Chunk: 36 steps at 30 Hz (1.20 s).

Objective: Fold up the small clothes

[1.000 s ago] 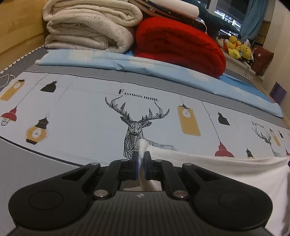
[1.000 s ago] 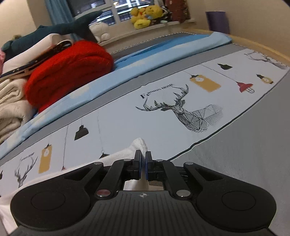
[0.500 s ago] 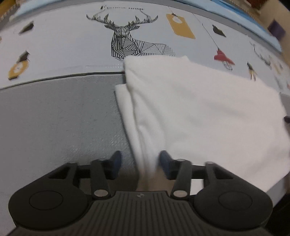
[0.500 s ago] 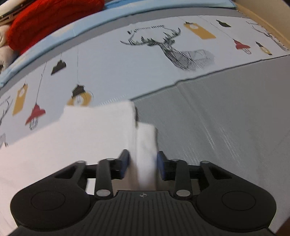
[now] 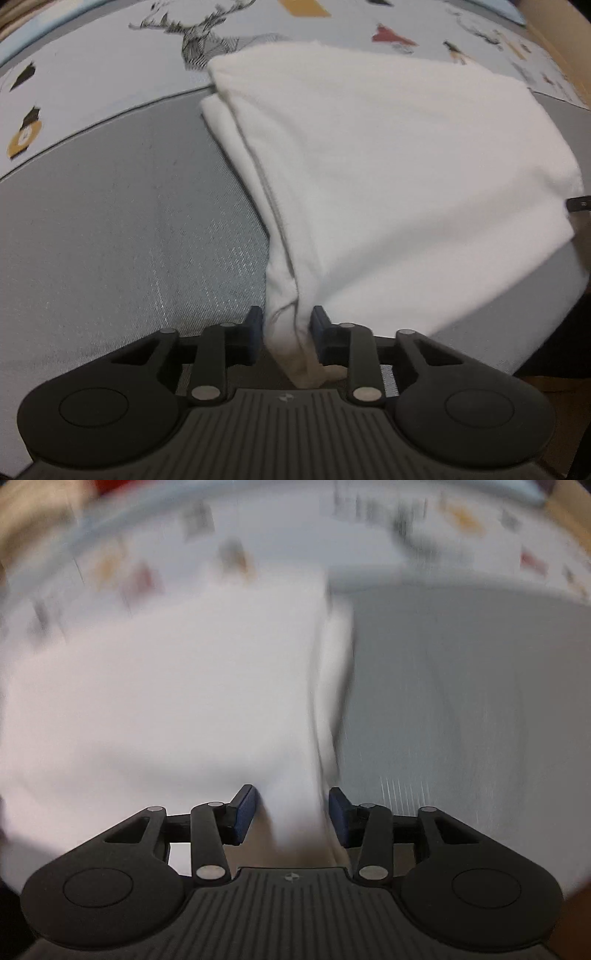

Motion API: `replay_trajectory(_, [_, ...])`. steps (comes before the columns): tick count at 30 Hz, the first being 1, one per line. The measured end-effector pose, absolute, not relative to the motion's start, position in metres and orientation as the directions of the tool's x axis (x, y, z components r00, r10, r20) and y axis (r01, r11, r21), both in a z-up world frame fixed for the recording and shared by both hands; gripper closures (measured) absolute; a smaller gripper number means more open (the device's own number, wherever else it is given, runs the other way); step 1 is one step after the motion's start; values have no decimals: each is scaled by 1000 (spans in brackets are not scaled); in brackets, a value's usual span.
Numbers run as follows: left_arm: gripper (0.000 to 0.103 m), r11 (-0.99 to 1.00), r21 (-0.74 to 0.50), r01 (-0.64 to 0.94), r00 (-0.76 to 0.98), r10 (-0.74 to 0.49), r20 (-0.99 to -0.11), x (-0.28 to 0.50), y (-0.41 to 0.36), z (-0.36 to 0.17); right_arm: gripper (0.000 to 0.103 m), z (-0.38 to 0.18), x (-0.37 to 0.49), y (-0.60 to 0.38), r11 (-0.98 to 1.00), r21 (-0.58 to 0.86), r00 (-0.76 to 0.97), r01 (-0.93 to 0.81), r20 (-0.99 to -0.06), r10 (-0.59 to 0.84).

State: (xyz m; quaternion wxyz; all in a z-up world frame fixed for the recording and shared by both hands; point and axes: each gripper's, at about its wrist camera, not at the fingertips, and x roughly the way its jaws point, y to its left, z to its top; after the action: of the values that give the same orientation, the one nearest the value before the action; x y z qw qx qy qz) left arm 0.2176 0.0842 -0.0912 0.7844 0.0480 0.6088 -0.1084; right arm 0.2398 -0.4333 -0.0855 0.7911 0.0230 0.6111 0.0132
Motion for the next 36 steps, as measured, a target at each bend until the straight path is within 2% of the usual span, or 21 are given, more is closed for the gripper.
replay_trajectory(6, [70, 980, -89, 179, 239, -131, -962, 219, 95, -86, 60, -88, 234, -434, 1000, 24, 254, -2, -967, 24])
replay_trajectory(8, [57, 987, -99, 128, 276, -132, -952, 222, 105, -77, 60, -78, 233, -436, 1000, 9, 274, 3, -962, 7])
replay_trajectory(10, [56, 991, -111, 72, 325, -128, -937, 223, 115, -70, 59, -59, 235, -442, 999, -19, 332, 31, -943, -28])
replay_trajectory(11, [56, 992, -114, 47, 347, -123, -930, 224, 119, -66, 60, -44, 234, -446, 998, -18, 389, 54, -921, -38])
replay_trajectory(14, [56, 993, -117, -19, 388, -100, -916, 230, 126, -57, 50, 4, 220, -461, 984, 29, 623, 173, -777, -86])
replay_trajectory(17, [56, 994, -96, -54, 407, -66, -911, 235, 128, -55, 50, 13, 206, -470, 966, 106, 729, 238, -677, -105])
replay_trajectory(20, [54, 994, -83, -70, 406, -47, -913, 240, 124, -54, 50, 2, 209, -466, 970, 76, 693, 231, -713, -109])
replay_trajectory(23, [52, 993, -88, -79, 408, -48, -912, 249, 117, -58, 50, 1, 214, -452, 981, 54, 721, 186, -686, -99])
replay_trajectory(27, [52, 992, -87, -90, 399, -44, -916, 254, 114, -62, 50, -5, 223, -438, 993, -14, 711, 114, -698, -91])
replay_trajectory(36, [46, 990, -108, -91, 381, -65, -922, 267, 101, -71, 50, -5, 230, -447, 995, -36, 716, 97, -691, -95])
